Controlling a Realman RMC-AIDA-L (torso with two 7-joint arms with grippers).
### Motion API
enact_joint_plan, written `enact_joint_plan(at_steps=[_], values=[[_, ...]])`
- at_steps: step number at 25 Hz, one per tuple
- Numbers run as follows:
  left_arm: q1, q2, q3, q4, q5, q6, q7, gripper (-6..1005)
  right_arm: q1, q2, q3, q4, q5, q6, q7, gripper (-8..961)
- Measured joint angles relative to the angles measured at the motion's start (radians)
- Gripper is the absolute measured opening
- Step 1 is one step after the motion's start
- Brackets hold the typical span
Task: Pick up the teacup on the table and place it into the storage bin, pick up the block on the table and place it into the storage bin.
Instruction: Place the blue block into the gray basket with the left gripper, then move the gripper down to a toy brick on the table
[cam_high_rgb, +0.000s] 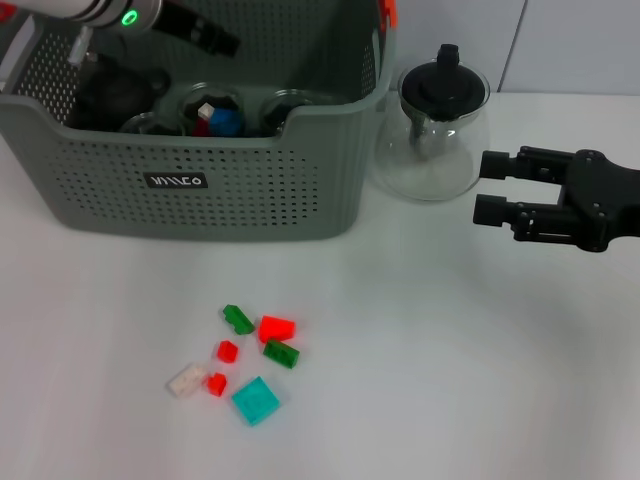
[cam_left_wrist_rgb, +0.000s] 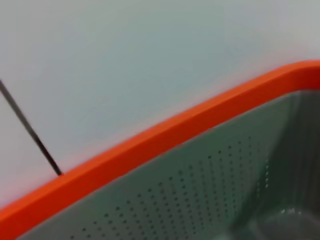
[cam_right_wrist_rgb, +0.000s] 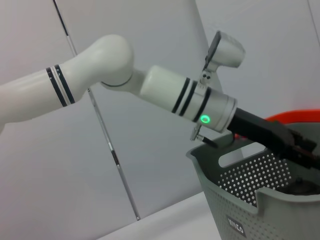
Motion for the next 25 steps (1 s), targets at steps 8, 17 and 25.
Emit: enact_joint_plan(at_steps=[8, 17, 25], values=[[0.198, -0.012, -0.067, 0.506, -0.461, 0.369, 0.043, 683, -0.007, -0.005, 0.004, 0.000, 0.000, -0.002, -0.005, 792], [0.412, -0.023, -0.288, 0.647, -1.086, 1.007, 0.452, 679, -0.010, -0.008, 0.006, -0.001, 0.001, -0.003, -0.006, 792], [0.587, -0.080, -0.115, 0.794, -0.799, 1.065, 0.515, 676, -0.007, -0.007, 0.007, 0.006, 0.001, 0.010, -0.002, 792]])
